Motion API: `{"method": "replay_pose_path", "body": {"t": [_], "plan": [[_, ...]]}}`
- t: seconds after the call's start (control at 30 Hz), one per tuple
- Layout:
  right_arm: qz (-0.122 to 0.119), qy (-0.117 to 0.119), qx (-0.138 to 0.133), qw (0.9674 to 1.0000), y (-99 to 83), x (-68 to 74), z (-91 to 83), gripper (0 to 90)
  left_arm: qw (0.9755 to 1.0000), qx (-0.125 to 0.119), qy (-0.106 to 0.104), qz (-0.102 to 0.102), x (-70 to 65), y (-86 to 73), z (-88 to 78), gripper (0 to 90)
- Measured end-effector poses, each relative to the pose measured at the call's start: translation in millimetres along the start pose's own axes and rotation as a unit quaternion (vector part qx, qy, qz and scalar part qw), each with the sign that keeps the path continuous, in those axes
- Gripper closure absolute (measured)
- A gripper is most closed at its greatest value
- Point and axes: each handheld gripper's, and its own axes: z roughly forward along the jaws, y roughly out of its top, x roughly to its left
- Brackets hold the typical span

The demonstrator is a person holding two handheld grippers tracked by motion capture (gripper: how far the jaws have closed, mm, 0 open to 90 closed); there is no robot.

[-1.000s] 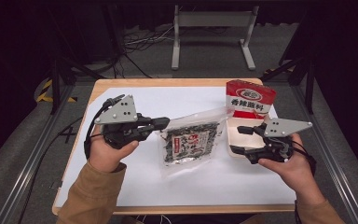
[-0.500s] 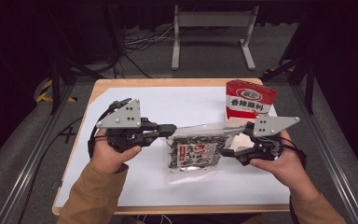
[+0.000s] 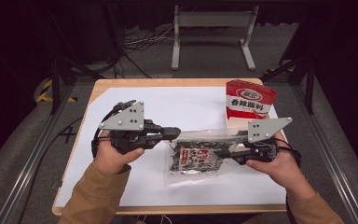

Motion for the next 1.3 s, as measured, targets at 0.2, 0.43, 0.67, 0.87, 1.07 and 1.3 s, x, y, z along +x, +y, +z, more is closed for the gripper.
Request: {"method": "replay_pose_path", "body": {"t": [0.2,0.43,0.67,0.87,1.07,1.3], "plan": [[0.001,0.016,0.002,0.9999,0.7,-0.5,-1.4,72.4,1.0000,-0.001,0.002,0.002,-0.6,-0.1,-0.6,89.4],[-0.003,0.024,0.005,0.9997,3.5,1.2,-2.2,74.8,0.9999,-0.011,0.012,-0.003,1.0,-2.2,-1.8,89.2],[0.004,0.022,0.000,0.9997,7.7,3.7,-7.0,75.7,0.9993,-0.018,0.030,-0.016,1.7,-4.4,-1.7,77.9],[0.016,0.011,-0.002,0.9998,7.9,-2.0,-18.7,75.7,0.9979,-0.023,0.043,-0.042,4.2,-8.5,-0.2,56.3],[0.025,0.001,0.000,0.9997,9.0,-6.2,-30.8,75.7,0.9953,-0.028,0.069,-0.063,7.4,-14.3,-0.3,45.3],[0.047,-0.020,0.009,0.9987,12.6,-15.7,-50.5,75.6,0.9916,-0.015,0.091,-0.090,14.5,-33.0,7.5,40.7]]}}
